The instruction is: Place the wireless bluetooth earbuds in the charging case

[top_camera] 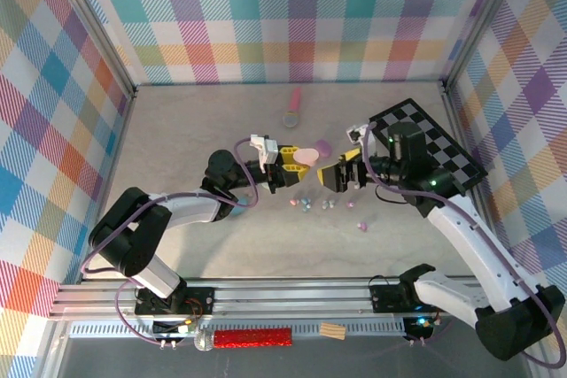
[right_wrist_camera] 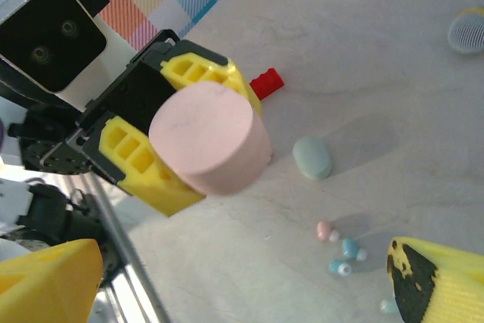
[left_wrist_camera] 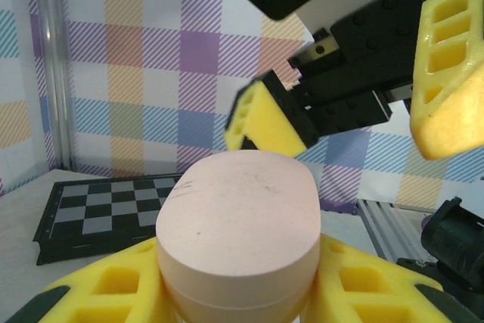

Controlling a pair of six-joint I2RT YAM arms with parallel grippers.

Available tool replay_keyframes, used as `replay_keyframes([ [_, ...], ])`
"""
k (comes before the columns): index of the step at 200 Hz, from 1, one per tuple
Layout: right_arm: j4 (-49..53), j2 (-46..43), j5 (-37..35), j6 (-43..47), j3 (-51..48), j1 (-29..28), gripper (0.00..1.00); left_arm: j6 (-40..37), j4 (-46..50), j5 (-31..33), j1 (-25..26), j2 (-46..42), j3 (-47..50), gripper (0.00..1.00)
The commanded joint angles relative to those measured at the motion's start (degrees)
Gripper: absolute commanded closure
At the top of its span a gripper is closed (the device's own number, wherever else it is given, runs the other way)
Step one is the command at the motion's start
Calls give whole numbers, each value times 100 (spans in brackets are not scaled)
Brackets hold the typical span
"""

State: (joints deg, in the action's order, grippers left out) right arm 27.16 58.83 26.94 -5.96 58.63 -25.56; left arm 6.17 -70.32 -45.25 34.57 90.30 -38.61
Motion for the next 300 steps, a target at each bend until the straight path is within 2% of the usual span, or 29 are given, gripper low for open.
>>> replay_keyframes([
  [1, -70, 264, -623, 806, 288, -231, 3, -125, 10, -242, -22, -143, 72, 66],
  [46, -165, 699, -944, 768, 434, -475, 3, -125, 19, -245, -23, -309, 143, 66],
  [116, -710, 595, -1352, 189, 324, -486, 5, -225, 180, -265, -21, -442, 240, 66],
  [205, -796, 946, -1392, -248, 632, -485, 5, -403, 397, -198, -20, -679, 423, 66],
  [247, -1007, 395, -766, -231, 277, -485, 2, -443, 340, 39, -144, -662, 562, 66],
  [268, -1189, -111, -1136, -614, -58, -485, 2, -421, 389, 157, -347, -804, 659, 66],
  [300, -1343, -700, -1726, -1514, -798, -467, 3, -865, 1303, 227, -534, -1308, 688, 65],
])
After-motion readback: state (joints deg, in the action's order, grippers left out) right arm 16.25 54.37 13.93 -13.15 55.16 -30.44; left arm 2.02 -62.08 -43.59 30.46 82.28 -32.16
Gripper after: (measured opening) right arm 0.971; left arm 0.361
